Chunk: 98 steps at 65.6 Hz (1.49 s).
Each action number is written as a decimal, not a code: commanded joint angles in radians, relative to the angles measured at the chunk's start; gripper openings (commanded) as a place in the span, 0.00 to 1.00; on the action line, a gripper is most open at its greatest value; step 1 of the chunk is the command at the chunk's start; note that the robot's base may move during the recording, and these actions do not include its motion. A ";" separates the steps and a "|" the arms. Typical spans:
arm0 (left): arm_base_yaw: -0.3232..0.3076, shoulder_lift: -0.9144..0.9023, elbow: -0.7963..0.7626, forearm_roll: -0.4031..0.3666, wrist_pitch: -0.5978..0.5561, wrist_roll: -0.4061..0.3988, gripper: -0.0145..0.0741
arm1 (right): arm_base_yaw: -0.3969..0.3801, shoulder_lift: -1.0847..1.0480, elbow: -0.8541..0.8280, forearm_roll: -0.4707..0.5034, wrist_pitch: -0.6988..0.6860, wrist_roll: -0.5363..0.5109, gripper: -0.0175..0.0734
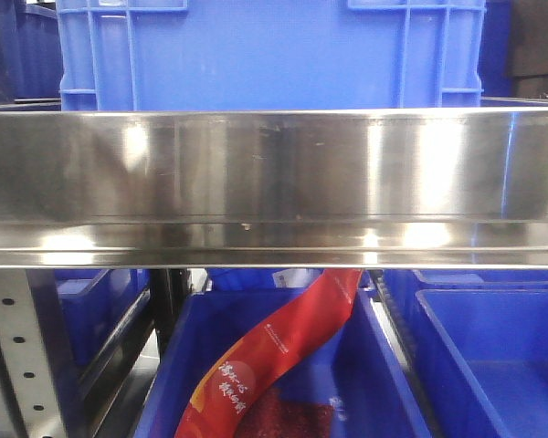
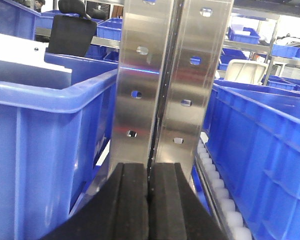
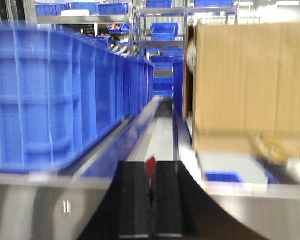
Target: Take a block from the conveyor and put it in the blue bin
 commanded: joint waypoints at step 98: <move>-0.145 -0.327 0.372 -0.006 -0.115 0.023 0.04 | -0.006 -0.010 0.013 -0.085 -0.034 0.033 0.02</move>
